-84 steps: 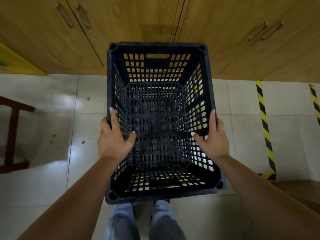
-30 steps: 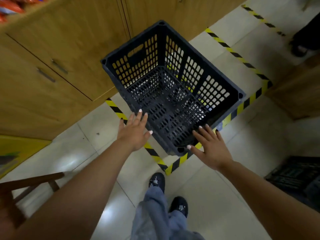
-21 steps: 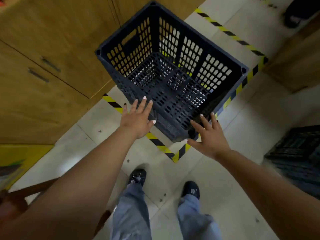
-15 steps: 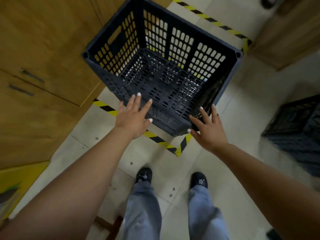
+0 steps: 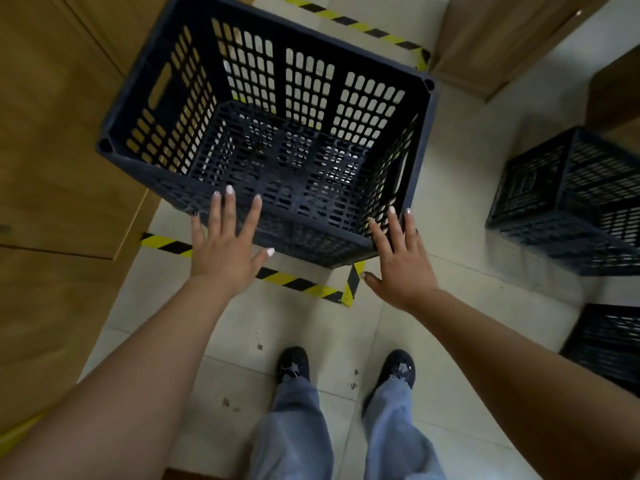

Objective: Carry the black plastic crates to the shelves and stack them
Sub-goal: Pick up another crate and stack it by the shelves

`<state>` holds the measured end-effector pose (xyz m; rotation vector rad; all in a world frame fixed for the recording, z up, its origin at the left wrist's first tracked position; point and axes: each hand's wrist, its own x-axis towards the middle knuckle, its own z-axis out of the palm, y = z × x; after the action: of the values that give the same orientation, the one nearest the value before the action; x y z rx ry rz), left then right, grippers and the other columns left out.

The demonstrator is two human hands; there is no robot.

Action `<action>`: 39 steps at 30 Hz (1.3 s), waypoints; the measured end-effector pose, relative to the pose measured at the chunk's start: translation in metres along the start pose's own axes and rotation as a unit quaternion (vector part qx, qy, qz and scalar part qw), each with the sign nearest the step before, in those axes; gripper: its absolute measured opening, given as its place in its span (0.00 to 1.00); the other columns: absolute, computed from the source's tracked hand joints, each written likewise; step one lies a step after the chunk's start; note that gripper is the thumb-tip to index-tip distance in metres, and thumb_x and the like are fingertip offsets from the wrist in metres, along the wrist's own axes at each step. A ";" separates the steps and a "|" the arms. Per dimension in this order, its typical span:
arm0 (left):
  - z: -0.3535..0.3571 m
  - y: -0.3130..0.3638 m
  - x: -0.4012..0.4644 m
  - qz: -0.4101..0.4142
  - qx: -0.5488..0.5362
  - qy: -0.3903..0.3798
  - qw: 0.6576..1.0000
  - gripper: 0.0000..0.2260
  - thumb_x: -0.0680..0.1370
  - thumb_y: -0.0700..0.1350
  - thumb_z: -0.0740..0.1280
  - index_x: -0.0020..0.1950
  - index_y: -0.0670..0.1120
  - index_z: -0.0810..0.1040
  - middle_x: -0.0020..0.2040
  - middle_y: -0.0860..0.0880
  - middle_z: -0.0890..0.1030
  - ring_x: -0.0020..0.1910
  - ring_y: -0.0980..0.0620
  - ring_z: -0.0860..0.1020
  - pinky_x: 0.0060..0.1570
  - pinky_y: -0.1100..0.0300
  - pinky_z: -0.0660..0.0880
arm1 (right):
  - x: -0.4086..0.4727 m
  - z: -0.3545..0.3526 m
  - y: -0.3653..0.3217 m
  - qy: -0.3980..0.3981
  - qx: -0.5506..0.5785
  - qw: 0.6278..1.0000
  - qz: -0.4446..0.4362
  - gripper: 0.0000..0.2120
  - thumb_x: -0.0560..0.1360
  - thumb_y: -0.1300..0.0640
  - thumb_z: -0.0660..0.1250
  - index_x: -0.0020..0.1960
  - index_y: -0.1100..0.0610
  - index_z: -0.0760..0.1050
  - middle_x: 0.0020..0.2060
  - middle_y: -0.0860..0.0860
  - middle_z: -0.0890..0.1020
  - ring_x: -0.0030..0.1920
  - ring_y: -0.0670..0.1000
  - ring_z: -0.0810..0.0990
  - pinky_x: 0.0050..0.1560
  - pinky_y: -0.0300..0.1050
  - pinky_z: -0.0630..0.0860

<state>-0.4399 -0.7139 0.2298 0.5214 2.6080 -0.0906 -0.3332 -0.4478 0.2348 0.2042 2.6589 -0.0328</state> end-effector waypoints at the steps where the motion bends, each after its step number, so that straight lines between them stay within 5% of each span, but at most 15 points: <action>1: -0.002 0.000 0.002 0.001 0.004 0.008 1.000 0.36 0.78 0.66 0.46 0.72 0.55 0.24 0.74 0.42 0.28 0.74 0.43 0.30 0.72 0.39 0.39 | 0.002 -0.002 -0.001 0.002 -0.004 1.000 0.003 0.42 0.77 0.37 0.58 0.78 0.50 0.35 0.77 0.57 0.35 0.74 0.61 0.29 0.74 0.57 0.39; 10: -0.003 0.006 0.015 0.020 -0.010 0.026 0.999 0.36 0.77 0.67 0.46 0.70 0.56 0.23 0.74 0.42 0.27 0.74 0.45 0.29 0.72 0.39 0.41 | 0.012 0.001 -0.006 0.000 0.010 1.000 0.020 0.42 0.76 0.37 0.57 0.77 0.47 0.34 0.75 0.56 0.31 0.73 0.62 0.27 0.74 0.61 0.40; 18: -0.008 0.008 0.013 0.019 -0.010 0.008 1.000 0.38 0.76 0.68 0.48 0.71 0.56 0.24 0.73 0.42 0.26 0.73 0.44 0.28 0.73 0.40 0.43 | 0.010 -0.001 -0.001 0.001 0.024 1.000 0.003 0.32 0.76 0.39 0.58 0.76 0.50 0.55 0.77 0.57 0.38 0.73 0.62 0.27 0.75 0.61 0.43; 22: -0.014 0.009 0.013 0.018 0.001 -0.004 1.000 0.37 0.76 0.68 0.47 0.71 0.56 0.24 0.74 0.42 0.28 0.74 0.44 0.29 0.73 0.39 0.44 | 0.011 -0.002 -0.002 -0.015 0.025 0.999 0.015 0.37 0.76 0.39 0.57 0.78 0.49 0.45 0.75 0.55 0.32 0.72 0.61 0.25 0.75 0.61 0.42; 26: -0.030 0.015 0.011 0.003 0.003 -0.005 1.000 0.33 0.77 0.67 0.45 0.76 0.56 0.35 0.78 0.41 0.39 0.77 0.44 0.38 0.73 0.41 0.42 | 0.007 -0.011 -0.001 -0.015 0.042 0.999 0.018 0.37 0.78 0.37 0.53 0.78 0.47 0.36 0.76 0.55 0.33 0.74 0.59 0.28 0.75 0.59 0.40; 39: -0.138 0.178 0.006 0.160 -0.051 0.122 0.978 0.30 0.80 0.60 0.52 0.78 0.49 0.48 0.78 0.45 0.56 0.76 0.45 0.55 0.74 0.47 0.51 | -0.058 -0.065 0.100 0.128 0.156 0.974 0.098 0.32 0.80 0.42 0.53 0.79 0.49 0.42 0.78 0.54 0.40 0.77 0.54 0.37 0.74 0.51 0.38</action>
<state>-0.4379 -0.5256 0.3542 0.9593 2.7048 0.2239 -0.2969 -0.3530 0.3205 0.6111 2.8626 -0.3874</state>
